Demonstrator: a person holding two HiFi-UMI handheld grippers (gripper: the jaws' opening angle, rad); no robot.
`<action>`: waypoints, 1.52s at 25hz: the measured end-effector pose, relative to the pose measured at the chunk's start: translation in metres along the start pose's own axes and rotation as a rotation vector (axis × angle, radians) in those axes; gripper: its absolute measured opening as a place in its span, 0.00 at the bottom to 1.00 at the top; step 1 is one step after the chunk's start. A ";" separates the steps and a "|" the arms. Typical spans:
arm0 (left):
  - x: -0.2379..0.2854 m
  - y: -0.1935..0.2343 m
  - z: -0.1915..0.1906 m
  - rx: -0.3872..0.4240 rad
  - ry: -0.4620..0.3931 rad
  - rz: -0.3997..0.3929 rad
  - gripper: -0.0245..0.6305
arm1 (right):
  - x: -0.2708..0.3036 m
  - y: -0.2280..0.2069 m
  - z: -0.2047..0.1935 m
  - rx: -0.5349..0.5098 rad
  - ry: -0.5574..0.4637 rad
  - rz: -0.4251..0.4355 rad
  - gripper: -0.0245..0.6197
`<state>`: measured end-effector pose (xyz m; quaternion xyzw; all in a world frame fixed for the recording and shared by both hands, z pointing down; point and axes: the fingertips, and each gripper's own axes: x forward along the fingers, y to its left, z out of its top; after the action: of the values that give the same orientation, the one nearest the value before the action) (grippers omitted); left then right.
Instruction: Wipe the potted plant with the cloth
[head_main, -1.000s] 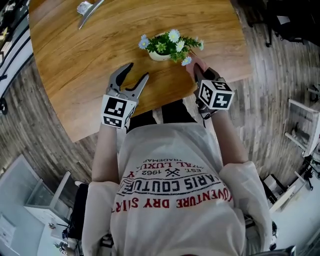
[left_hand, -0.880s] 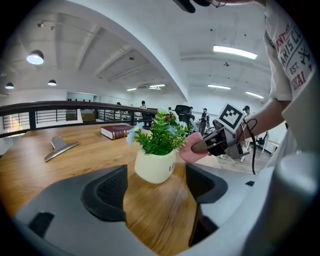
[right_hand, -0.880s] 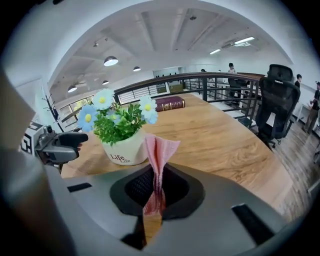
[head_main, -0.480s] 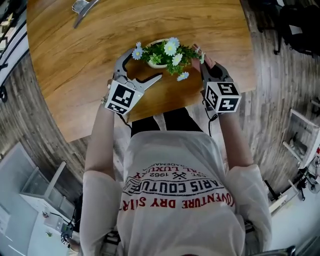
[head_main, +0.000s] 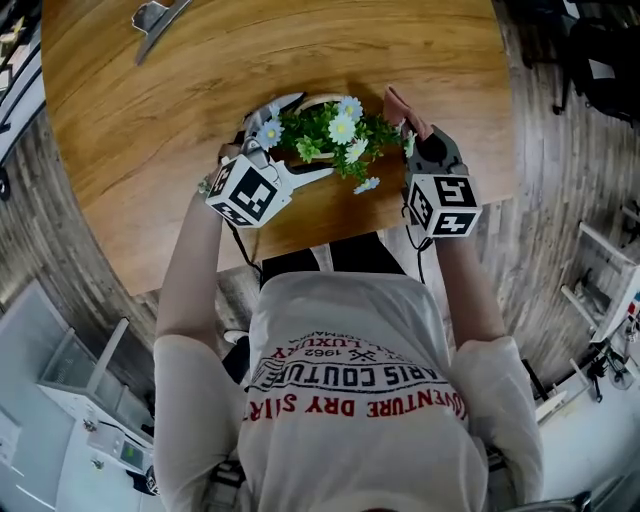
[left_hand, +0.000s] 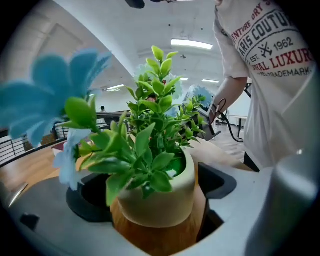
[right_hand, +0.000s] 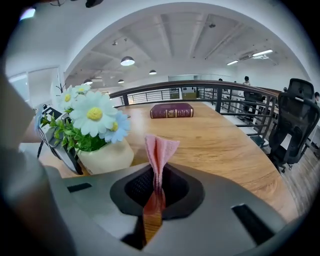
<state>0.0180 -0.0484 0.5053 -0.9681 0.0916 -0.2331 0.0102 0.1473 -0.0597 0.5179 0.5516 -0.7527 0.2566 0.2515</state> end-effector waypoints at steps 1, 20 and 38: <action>0.002 -0.001 0.001 0.010 0.000 -0.015 0.83 | 0.000 0.001 0.000 0.000 -0.001 0.002 0.10; 0.015 0.001 0.010 -0.016 -0.033 -0.039 0.82 | 0.004 0.006 -0.008 0.023 0.014 -0.001 0.10; -0.060 0.029 0.146 -0.188 -0.213 0.014 0.82 | -0.048 0.080 0.075 -0.084 -0.317 0.314 0.10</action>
<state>0.0270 -0.0691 0.3460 -0.9833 0.1183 -0.1192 -0.0695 0.0761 -0.0557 0.4218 0.4502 -0.8695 0.1711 0.1097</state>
